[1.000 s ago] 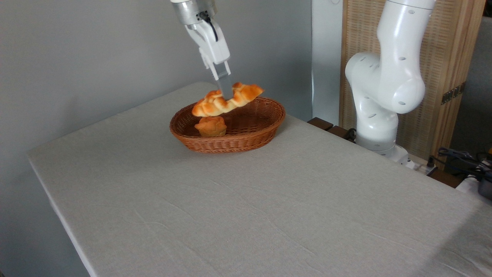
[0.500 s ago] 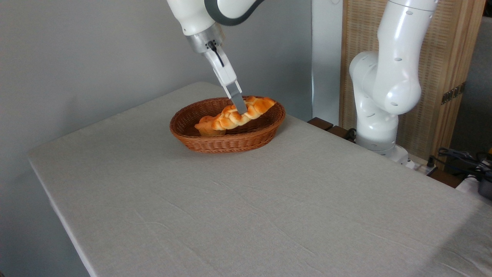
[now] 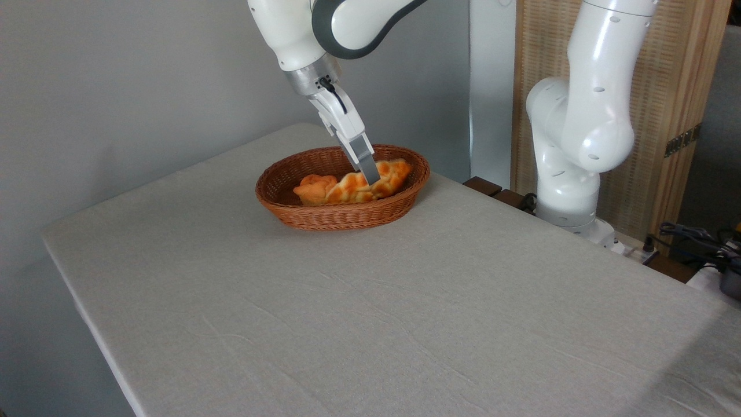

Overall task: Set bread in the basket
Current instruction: 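Lower the braided bread into the basket beside the roll, then open the gripper and raise it up away from the basket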

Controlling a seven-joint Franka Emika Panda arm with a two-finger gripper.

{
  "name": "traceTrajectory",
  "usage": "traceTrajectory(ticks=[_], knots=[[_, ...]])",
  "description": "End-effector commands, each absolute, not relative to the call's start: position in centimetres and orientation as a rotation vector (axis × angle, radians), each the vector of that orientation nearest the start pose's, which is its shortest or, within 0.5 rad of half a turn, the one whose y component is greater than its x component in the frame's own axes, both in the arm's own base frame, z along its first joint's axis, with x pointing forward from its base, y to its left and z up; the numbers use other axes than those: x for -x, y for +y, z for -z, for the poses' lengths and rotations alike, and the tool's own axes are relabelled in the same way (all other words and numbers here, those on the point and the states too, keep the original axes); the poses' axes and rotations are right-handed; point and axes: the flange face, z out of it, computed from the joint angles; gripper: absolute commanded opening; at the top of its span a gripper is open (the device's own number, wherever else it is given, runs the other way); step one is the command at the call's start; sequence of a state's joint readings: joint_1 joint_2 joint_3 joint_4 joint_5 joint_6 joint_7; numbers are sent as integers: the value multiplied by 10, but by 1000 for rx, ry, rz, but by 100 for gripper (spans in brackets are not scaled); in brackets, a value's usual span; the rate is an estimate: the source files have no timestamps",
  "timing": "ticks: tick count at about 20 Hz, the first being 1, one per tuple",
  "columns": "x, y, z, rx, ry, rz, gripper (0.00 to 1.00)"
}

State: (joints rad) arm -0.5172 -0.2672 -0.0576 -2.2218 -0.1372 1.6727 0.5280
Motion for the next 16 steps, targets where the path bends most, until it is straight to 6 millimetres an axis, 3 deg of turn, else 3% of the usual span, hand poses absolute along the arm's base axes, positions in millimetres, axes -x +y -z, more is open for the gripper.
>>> traceTrajectory(ticks=[1,4,7,11,13,16], knots=[[-358,-250,-469,2814,1616,-434,100],[-361,-248,-479,2820,1618,-394,100],[-379,-247,-521,2845,1602,-242,100],[-442,-206,-597,2942,1464,34,100],[-477,-180,-617,2989,1356,88,100],[-513,-146,-641,3011,1289,111,100]])
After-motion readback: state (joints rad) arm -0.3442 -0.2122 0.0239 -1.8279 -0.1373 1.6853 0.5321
